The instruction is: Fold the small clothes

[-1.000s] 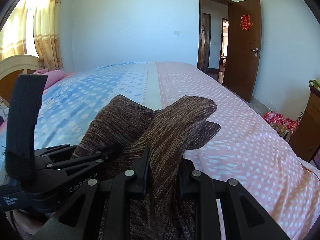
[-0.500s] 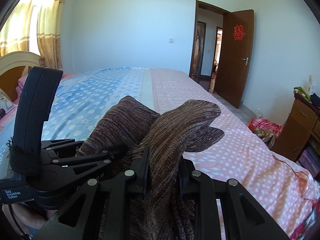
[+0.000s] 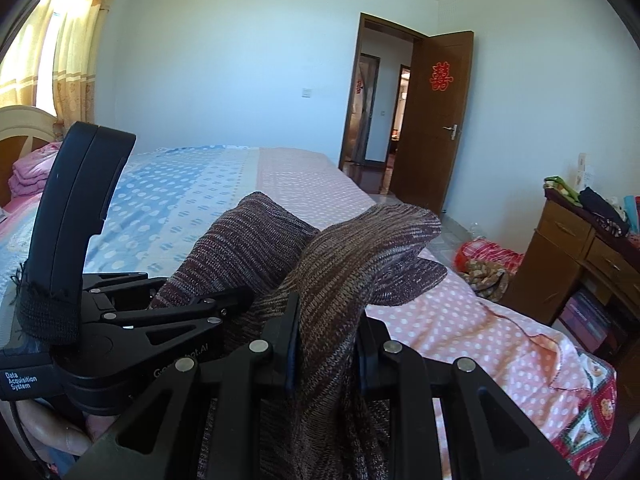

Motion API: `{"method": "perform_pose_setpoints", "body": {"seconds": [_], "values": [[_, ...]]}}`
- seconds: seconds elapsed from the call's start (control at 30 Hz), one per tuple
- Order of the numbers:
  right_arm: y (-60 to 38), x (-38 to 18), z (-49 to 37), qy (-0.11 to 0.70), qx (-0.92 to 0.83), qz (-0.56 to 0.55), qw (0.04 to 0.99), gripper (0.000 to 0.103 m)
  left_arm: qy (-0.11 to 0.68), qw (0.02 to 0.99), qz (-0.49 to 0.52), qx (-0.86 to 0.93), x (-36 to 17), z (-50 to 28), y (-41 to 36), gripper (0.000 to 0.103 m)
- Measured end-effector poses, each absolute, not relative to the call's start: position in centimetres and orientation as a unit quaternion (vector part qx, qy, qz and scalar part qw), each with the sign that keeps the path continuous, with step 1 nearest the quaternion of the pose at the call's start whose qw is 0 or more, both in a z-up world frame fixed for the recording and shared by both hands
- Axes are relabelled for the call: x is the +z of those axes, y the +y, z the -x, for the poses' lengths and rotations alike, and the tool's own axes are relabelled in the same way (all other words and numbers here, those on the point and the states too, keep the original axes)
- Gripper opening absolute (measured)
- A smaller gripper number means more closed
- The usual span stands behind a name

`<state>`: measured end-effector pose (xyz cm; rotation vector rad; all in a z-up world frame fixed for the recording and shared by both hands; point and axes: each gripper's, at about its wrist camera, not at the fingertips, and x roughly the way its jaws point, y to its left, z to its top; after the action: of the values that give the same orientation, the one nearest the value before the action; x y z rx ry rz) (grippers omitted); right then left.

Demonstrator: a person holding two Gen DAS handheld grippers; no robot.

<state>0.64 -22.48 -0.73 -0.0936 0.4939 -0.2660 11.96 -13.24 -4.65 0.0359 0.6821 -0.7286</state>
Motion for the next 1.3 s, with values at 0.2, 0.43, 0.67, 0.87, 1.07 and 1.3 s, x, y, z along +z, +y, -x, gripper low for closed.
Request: {"method": "perform_pose_setpoints", "body": {"seconds": [0.2,0.43,0.67,0.87,1.07,1.3], "values": [[-25.0,-1.1,-0.9,0.247,-0.153,0.035,0.956,0.022,0.335,0.870,-0.023,-0.361,-5.5,-12.2,-16.3,0.024],[-27.1,-2.1,-2.3,0.256,-0.160,0.017,0.953,0.022,0.344,0.868,-0.028,-0.356,-6.0,-13.0,-18.6,0.024],[-29.4,-3.0,-3.6,0.255,-0.167,0.009,0.952,0.022,0.341,0.870,-0.042,-0.355,-6.3,-14.0,-20.4,0.024],[-30.7,-4.1,-6.4,0.257,-0.159,0.010,0.953,0.022,0.328,0.883,-0.048,-0.332,-7.3,-15.7,-21.4,0.024],[-32.0,-6.2,-9.3,0.279,-0.167,0.012,0.945,0.022,0.336,0.886,-0.051,-0.315,-8.5,-18.0,-22.2,0.024],[-32.6,-8.6,-12.2,0.327,-0.169,0.025,0.929,0.023,0.357,0.885,-0.053,-0.295,-10.6,-20.0,-23.5,0.024]]}}
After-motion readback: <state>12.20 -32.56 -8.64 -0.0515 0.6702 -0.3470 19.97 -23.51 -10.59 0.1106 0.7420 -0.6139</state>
